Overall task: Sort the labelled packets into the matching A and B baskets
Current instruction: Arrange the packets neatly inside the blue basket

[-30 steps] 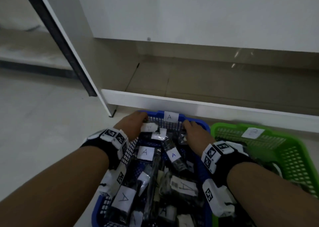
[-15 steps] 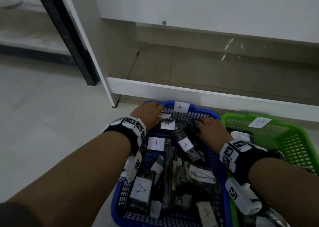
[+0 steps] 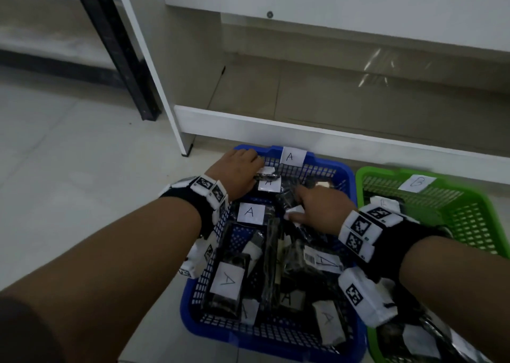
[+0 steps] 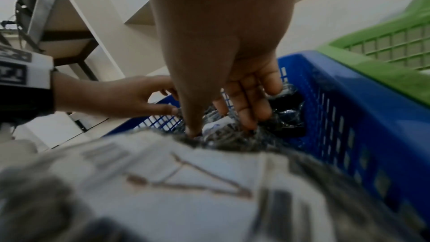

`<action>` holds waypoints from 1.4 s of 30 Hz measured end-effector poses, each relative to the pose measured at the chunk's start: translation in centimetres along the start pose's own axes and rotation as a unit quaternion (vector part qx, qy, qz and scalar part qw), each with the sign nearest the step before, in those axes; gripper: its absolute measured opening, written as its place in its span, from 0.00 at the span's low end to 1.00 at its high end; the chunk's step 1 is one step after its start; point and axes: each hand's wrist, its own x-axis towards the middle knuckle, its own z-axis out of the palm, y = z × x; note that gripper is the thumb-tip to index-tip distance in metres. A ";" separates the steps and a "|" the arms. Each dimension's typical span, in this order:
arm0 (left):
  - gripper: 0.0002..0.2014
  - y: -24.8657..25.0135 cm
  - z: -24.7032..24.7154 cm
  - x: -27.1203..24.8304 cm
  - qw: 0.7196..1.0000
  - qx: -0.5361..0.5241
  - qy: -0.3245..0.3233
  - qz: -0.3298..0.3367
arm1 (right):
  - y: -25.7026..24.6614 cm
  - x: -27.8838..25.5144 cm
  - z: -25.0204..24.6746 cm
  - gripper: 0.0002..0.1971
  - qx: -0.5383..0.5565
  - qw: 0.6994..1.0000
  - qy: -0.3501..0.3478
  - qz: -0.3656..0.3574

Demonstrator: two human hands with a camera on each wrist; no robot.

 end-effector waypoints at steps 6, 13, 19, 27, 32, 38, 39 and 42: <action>0.16 2.2 -0.9 -1.5 0.995 0.028 -0.040 0.091 | 0.2 0.5 0.5 0.35 0.143 0.986 -0.061 0.056; 0.33 3.6 0.7 -2.2 0.977 0.002 -0.205 0.054 | 0.8 0.6 -0.6 0.19 0.140 0.983 -0.107 0.047; 0.41 4.1 0.3 -1.8 0.979 -0.004 -0.198 0.041 | 2.0 -0.2 -1.0 0.16 0.201 0.976 -0.061 0.059; 0.31 4.2 -2.2 -0.8 0.992 -0.036 -0.111 0.048 | 3.2 -1.5 -1.7 0.31 0.272 0.960 -0.038 0.057; 0.21 1.9 -3.4 -0.7 0.982 -0.178 -0.060 -0.015 | 3.7 -1.1 -1.6 0.31 0.300 0.951 -0.013 0.068; 0.23 1.6 -2.9 -1.4 0.980 -0.179 -0.089 -0.012 | 3.8 -0.7 -1.8 0.31 0.293 0.953 0.011 0.072; 0.24 2.1 -2.5 -1.5 0.980 -0.182 -0.073 -0.017 | 3.9 -0.7 -1.7 0.31 0.295 0.953 0.012 0.073; 0.26 4.1 -1.6 -1.5 0.982 -0.178 -0.054 -0.042 | 3.8 -0.5 -1.3 0.30 0.314 0.946 0.019 0.080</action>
